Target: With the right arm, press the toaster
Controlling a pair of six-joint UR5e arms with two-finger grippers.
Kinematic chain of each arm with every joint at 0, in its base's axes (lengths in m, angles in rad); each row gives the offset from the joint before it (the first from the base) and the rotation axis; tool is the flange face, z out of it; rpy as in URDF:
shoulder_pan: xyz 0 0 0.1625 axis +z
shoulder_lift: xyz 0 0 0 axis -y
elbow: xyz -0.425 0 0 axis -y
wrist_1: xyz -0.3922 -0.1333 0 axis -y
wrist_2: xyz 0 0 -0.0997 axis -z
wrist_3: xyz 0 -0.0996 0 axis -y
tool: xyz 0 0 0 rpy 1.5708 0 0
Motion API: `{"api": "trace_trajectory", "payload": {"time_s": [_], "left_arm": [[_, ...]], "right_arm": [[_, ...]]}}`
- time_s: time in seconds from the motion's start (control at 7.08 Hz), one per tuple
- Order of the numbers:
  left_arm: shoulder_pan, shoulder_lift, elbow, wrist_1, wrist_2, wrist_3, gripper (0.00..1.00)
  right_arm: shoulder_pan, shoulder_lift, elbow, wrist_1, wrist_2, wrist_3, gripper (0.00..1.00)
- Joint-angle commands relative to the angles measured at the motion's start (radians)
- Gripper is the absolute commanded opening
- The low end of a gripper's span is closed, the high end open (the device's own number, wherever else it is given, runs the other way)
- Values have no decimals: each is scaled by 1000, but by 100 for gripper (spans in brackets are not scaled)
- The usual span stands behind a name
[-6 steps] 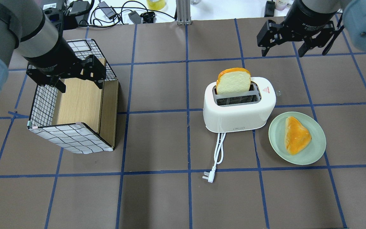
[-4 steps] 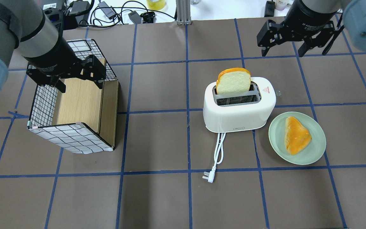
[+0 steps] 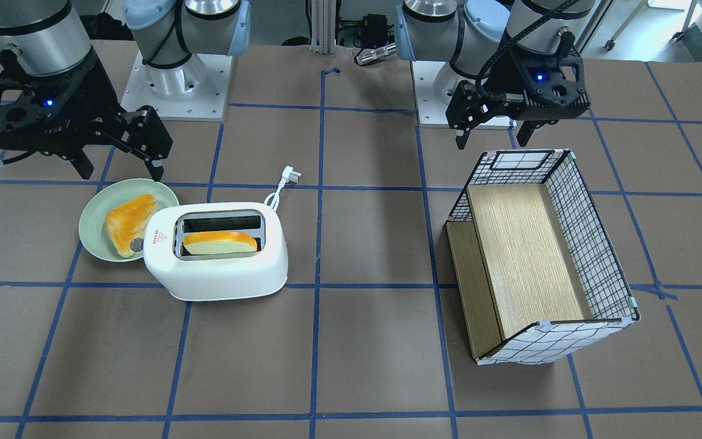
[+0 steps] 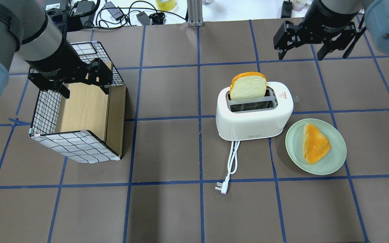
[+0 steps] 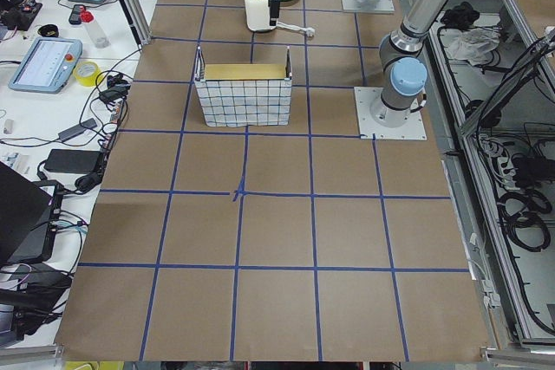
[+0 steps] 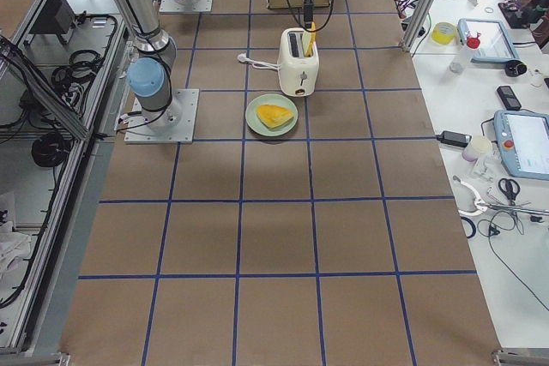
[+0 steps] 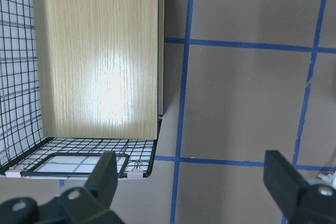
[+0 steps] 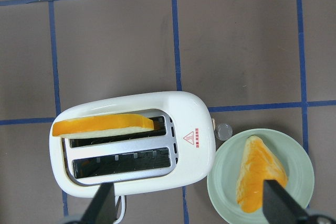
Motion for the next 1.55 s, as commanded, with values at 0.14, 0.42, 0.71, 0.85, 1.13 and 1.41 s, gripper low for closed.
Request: {"api": "trace_trajectory", "payload": {"time_s": [0.14,0.42,0.71,0.85,1.13,1.41], "left_arm": [[0,0,0,0,0,0,100],[0,0,0,0,0,0,100],[0,0,0,0,0,0,100],[0,0,0,0,0,0,100],[0,0,0,0,0,0,100],[0,0,0,0,0,0,100]], "right_arm": [[0,0,-1,8,-4,0,100],[0,0,-2,7,5,0,100],[-2,2,-2,7,-4,0,100],[-2,2,-2,7,-4,0,100],[-28,3,-2,11,2,-2,100],[-58,3,-2,18,11,-65,100]]}}
